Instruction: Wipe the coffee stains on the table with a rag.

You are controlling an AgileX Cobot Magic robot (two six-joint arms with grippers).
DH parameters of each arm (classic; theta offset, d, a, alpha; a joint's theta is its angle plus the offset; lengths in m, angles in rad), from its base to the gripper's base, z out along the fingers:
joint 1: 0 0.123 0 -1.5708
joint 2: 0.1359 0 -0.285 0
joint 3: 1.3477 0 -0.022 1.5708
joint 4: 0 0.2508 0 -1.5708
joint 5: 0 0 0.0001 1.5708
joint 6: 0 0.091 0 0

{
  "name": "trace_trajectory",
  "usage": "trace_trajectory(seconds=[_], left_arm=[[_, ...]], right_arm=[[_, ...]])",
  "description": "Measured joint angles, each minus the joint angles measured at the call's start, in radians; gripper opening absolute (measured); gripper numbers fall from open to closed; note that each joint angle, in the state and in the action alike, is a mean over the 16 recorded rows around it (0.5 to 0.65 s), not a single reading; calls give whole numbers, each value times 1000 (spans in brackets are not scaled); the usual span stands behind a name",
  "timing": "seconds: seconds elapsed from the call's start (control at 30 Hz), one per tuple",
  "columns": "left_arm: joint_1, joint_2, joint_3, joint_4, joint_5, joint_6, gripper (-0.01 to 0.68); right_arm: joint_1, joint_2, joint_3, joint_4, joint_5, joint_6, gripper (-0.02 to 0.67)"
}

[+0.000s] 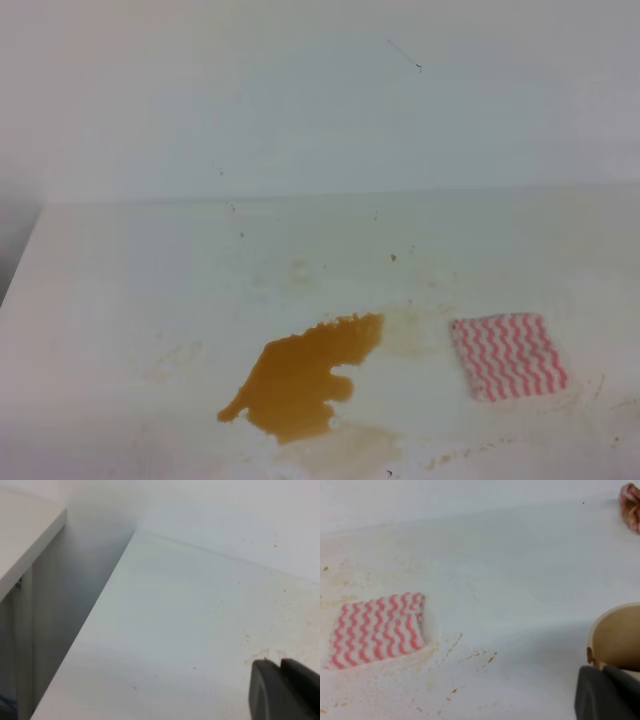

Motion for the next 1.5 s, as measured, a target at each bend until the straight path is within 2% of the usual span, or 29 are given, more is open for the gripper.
trace_trajectory(seconds=[1.5], left_arm=[[0,0,0,0,0,0,0]], right_arm=[[0,0,0,0,0,0,-2]])
